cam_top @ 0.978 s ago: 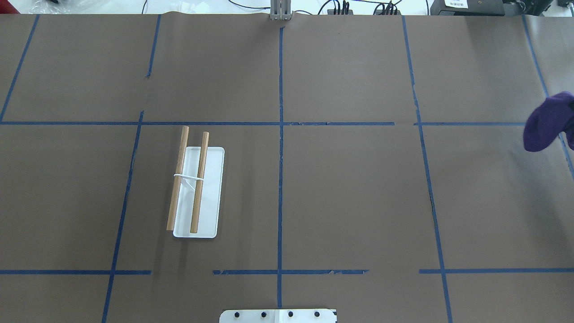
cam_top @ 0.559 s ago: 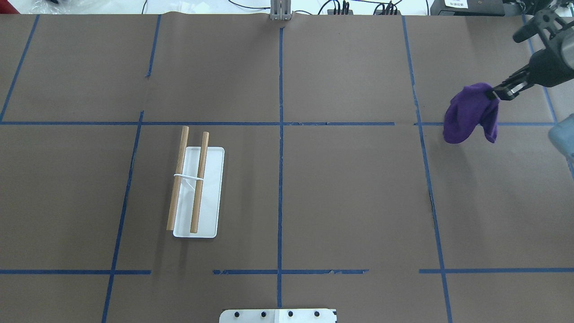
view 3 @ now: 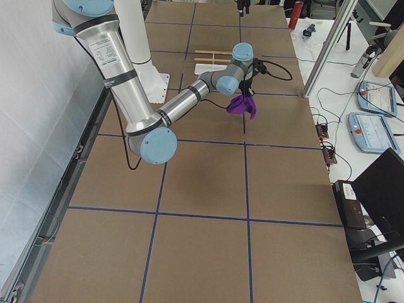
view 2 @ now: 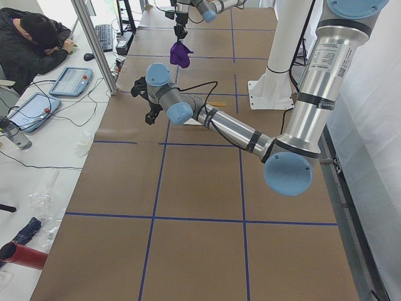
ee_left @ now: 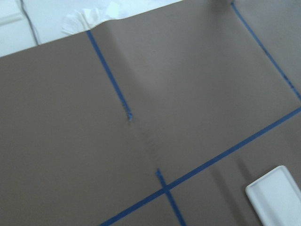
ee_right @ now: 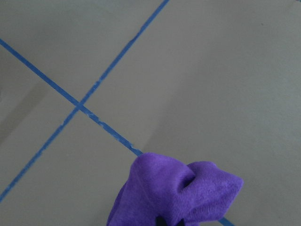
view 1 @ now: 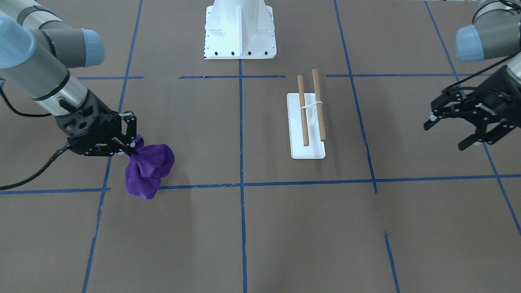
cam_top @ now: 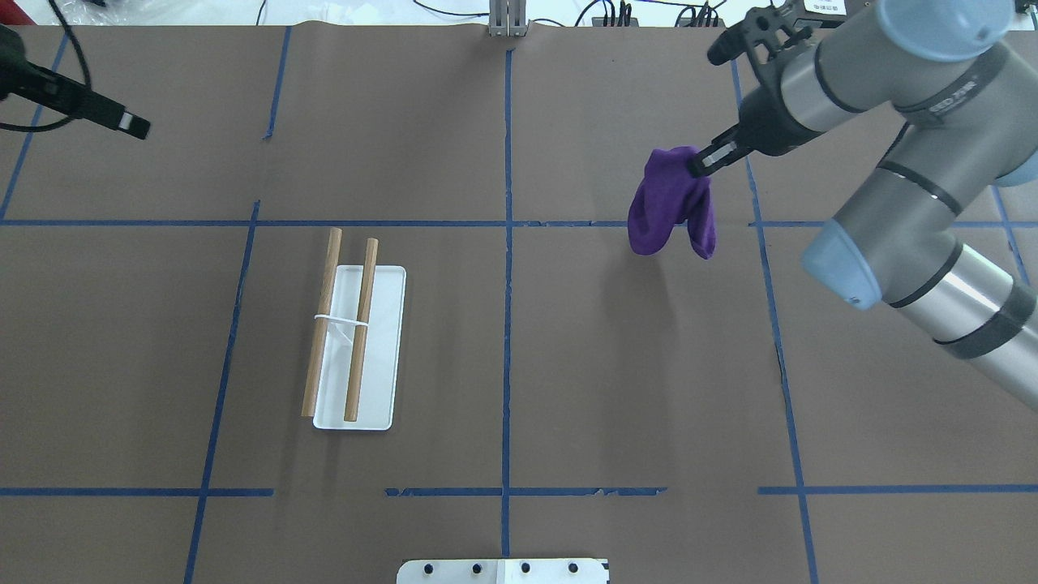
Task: Hang towel on rack
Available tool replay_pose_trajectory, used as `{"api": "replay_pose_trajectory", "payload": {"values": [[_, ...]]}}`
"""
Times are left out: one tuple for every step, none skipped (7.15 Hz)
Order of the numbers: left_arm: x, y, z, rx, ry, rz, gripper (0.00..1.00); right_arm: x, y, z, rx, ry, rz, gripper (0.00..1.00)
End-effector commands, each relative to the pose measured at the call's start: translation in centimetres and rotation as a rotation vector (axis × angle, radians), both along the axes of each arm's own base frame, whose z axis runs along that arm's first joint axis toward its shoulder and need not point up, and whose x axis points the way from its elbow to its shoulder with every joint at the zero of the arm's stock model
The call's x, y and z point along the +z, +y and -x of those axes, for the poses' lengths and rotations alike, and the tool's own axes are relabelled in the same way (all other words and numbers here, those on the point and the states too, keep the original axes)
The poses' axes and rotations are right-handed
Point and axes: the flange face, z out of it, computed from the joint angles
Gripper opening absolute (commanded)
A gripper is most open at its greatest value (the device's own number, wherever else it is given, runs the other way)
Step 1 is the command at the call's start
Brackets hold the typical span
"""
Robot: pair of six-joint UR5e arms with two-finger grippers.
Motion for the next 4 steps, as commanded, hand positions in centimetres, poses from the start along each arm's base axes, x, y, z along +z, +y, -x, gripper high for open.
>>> {"api": "replay_pose_trajectory", "payload": {"values": [[-8.1,1.8,-9.5,-0.025,0.133,0.335,1.0,-5.8,1.5,4.7,0.022,-0.011,-0.048,0.0],[-10.8,2.9,-13.4,-0.031,0.166,0.499,1.0,-7.1,1.8,5.4,0.02,-0.021,-0.068,0.0],[-13.3,4.0,-16.3,-0.072,0.196,0.68,1.0,-8.1,2.6,6.1,0.022,-0.03,-0.084,0.0],[-15.5,3.2,-17.5,-0.151,0.23,0.81,1.0,-9.3,4.5,7.4,0.044,-0.042,-0.096,0.0]]}}
